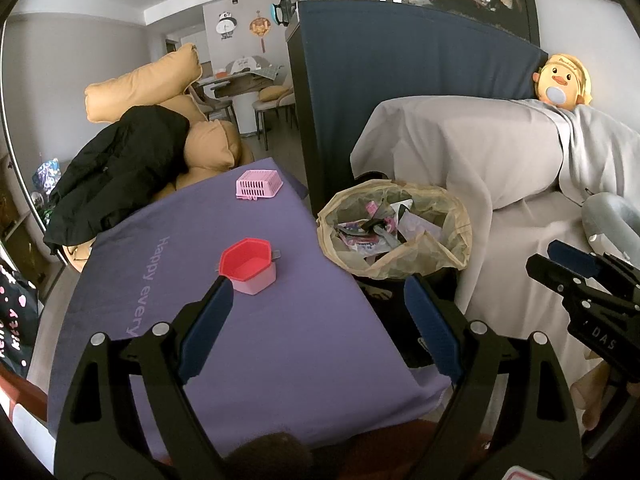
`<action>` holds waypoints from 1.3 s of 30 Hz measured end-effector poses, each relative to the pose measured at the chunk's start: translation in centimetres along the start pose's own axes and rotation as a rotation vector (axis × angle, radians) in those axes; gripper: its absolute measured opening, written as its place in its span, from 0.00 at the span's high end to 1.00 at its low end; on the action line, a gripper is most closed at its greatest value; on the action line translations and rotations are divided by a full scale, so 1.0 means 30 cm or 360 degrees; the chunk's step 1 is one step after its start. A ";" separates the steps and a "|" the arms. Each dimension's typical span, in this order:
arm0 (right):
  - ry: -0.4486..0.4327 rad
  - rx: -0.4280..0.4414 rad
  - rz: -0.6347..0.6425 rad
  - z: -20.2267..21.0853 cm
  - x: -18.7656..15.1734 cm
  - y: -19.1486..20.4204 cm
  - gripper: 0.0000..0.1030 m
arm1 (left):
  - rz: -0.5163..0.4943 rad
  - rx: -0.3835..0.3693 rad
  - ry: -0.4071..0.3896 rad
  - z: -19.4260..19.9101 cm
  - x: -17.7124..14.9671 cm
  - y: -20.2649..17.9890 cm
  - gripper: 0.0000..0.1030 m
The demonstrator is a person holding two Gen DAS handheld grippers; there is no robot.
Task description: Collect trash
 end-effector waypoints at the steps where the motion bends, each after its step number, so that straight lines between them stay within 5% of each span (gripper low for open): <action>1: -0.0001 0.0001 -0.0001 0.001 0.000 0.001 0.59 | -0.0001 0.0000 0.0001 0.001 -0.001 -0.001 0.19; 39: 0.0013 0.0017 0.0030 0.000 0.001 0.008 0.59 | 0.0012 0.0001 0.0010 0.006 -0.010 0.012 0.19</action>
Point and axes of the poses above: each gripper's, at about its wrist camera, not at the fingertips, and z roughly against the way its jaws point, y to its left, x to its top, the point moved 5 cm from there along -z, roughly the way its jaws point, and after that the axes turned 14 degrees about -y, right-handed, at the moved point
